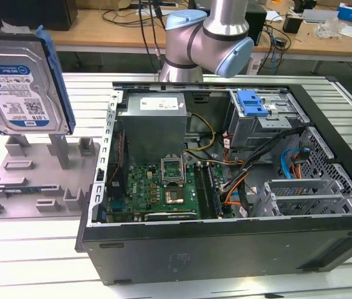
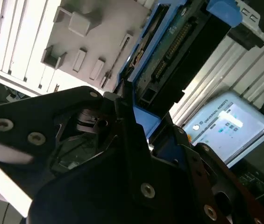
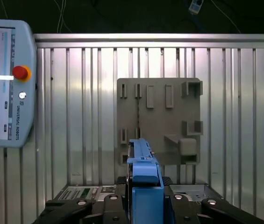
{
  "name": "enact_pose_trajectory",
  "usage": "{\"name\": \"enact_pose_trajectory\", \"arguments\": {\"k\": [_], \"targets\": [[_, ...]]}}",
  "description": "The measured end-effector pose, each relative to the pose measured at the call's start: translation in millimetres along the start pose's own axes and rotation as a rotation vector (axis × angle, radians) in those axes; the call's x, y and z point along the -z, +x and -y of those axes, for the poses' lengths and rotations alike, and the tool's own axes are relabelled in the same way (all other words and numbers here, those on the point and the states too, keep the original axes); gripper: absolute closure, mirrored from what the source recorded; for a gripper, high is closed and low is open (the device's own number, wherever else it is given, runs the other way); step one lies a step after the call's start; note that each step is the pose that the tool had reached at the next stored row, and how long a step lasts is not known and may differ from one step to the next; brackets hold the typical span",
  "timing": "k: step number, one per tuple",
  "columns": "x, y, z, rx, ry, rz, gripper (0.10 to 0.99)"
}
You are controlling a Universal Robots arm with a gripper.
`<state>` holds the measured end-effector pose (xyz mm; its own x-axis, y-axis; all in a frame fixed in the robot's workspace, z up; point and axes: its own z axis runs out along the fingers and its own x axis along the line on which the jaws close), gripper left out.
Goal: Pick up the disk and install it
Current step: 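Pick up the disk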
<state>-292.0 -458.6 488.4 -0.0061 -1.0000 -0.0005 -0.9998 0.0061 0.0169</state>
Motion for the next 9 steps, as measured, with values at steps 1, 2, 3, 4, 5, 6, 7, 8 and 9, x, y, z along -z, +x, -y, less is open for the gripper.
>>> {"name": "enact_pose_trajectory", "arguments": {"k": [1, 2, 3, 4, 5, 6, 7, 8, 9], "targets": [[0.2, 4.7, 9.7, 0.000, -0.001, 0.0000, 0.722], [0.3, 8.9, 18.6, 0.000, -0.001, 0.0000, 0.722], [0.4, 11.0, 23.3, 0.000, -0.001, -0.0001, 0.722], [0.5, 12.9, 27.3, 0.000, -0.001, -0.0001, 0.722], [0.6, 16.3, 34.4, 0.000, -0.002, 0.0000, 0.722], [0.7, 18.2, 38.6, 0.000, -0.002, -0.0001, 0.722], [0.8, 20.9, 44.4, 0.000, -0.002, -0.0001, 0.722], [0.8, 22.7, 48.7, 0.000, -0.003, 0.0000, 0.722], [0.9, 24.7, 53.1, 0.000, -0.003, 0.0000, 0.722]]}}
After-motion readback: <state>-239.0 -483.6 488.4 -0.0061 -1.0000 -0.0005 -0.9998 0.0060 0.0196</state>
